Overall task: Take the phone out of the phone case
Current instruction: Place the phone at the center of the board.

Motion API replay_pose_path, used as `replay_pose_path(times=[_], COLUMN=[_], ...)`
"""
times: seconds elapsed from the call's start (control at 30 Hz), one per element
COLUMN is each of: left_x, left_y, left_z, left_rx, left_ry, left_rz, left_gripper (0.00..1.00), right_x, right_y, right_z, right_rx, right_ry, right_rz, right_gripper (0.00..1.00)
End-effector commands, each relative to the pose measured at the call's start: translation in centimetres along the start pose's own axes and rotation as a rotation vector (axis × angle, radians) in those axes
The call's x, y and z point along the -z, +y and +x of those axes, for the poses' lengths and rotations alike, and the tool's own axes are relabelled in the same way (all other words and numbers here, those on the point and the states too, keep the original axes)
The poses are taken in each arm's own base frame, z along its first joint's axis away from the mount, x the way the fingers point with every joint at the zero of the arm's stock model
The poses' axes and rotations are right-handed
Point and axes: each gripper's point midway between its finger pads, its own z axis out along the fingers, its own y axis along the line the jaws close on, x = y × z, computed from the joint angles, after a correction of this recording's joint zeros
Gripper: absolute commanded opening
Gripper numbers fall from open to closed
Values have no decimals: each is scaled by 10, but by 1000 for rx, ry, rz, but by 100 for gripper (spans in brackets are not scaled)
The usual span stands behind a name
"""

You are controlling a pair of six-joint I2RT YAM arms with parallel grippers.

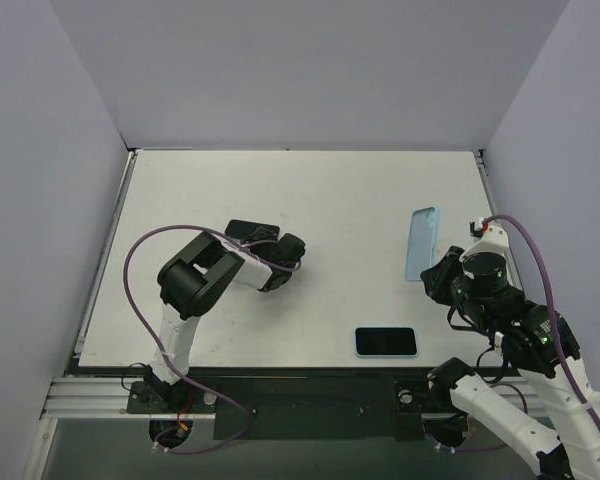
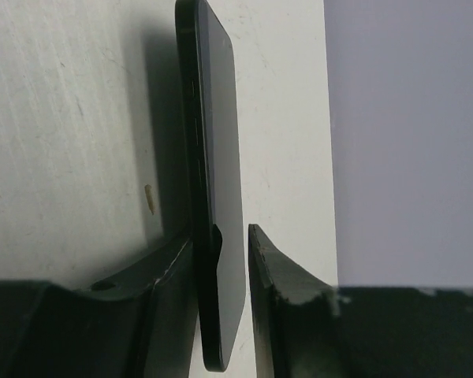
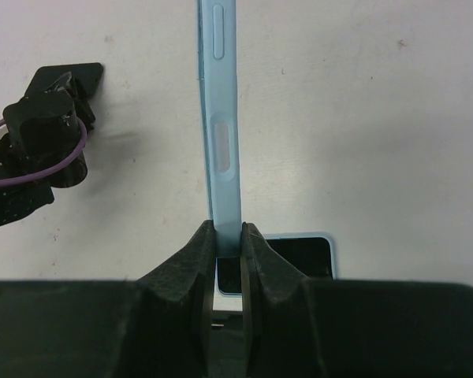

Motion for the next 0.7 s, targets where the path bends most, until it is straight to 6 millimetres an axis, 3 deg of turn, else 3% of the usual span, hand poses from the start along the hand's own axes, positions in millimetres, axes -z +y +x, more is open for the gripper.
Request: replay_pose_path(times=[0.0, 0.13, 0.37, 0.4, 0.5, 0.53, 0.67], left_x=[-3, 1, 8, 7, 10, 7, 7], left_y=[-23, -25, -16, -12, -12, -6, 2], left_z=[5, 2, 2, 1, -3, -6, 1], left_rx=[683, 627, 553, 543, 527, 509, 481], left_ry=[64, 82, 133, 132, 149, 143, 206], left_rz=[-10, -37, -144, -161, -185, -218, -319], left_gripper=[44, 53, 57, 64, 69, 79, 80], right_x=[-2, -1, 2, 2, 4, 4, 9], right_y=[0, 0, 5, 4, 5, 6, 6], right_z=[-3, -3, -5, -5, -2, -1, -3], right_rx=[-12, -27, -57, -60, -68, -71, -81], right_ry=[-11, -25, -38, -40, -37, -34, -52], right_rz=[5, -1, -32, -35, -48, -56, -69], right_gripper=[0, 0, 0, 0, 0, 0, 0])
